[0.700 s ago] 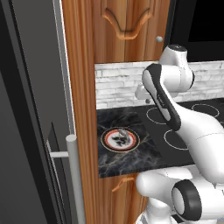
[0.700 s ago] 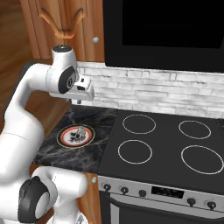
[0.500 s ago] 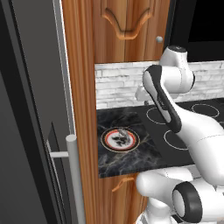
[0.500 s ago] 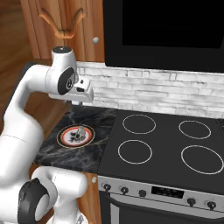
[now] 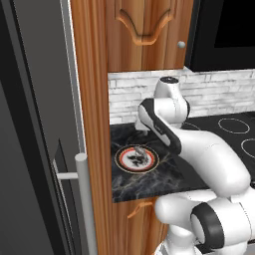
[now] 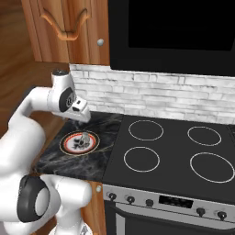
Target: Place the fish on the counter behind the older fish on the same shelf of the fridge to maintain FIFO order. Close the fridge door when finished.
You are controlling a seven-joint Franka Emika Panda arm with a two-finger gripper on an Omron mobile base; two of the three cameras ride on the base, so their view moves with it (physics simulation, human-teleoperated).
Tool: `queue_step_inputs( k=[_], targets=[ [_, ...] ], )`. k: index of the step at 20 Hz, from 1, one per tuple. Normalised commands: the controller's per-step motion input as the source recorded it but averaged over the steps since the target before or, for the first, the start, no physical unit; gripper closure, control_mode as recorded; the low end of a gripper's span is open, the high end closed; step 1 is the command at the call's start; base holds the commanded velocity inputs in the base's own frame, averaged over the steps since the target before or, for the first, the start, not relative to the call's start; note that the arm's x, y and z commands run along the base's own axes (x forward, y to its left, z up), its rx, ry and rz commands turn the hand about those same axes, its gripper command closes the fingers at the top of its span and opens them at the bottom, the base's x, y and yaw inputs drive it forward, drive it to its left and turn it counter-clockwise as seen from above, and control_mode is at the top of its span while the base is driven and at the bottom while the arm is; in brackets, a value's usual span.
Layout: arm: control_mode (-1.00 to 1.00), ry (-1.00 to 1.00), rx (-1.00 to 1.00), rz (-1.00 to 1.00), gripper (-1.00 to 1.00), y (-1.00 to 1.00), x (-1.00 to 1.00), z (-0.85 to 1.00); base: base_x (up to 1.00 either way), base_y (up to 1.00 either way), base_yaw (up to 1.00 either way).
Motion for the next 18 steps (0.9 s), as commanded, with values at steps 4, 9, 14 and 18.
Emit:
queue_step_inputs(
  k=[4,9,14,18],
  targets=[
    [-1.00,0.06,0.01,-0.02,-1.00,0.01,0.21,-0.31,0.00,0.00,0.00],
    [-1.00,0.01,0.00,0.00,-1.00,0.00,0.41,-0.50,0.00,0.00,0.00],
    [-1.00,0.05,0.00,0.00,-1.00,0.09,0.34,-0.49,0.00,0.00,0.00],
    [-1.00,0.03,0.00,0.00,-1.00,0.00,0.31,-0.53,0.00,0.00,0.00]
  ],
)
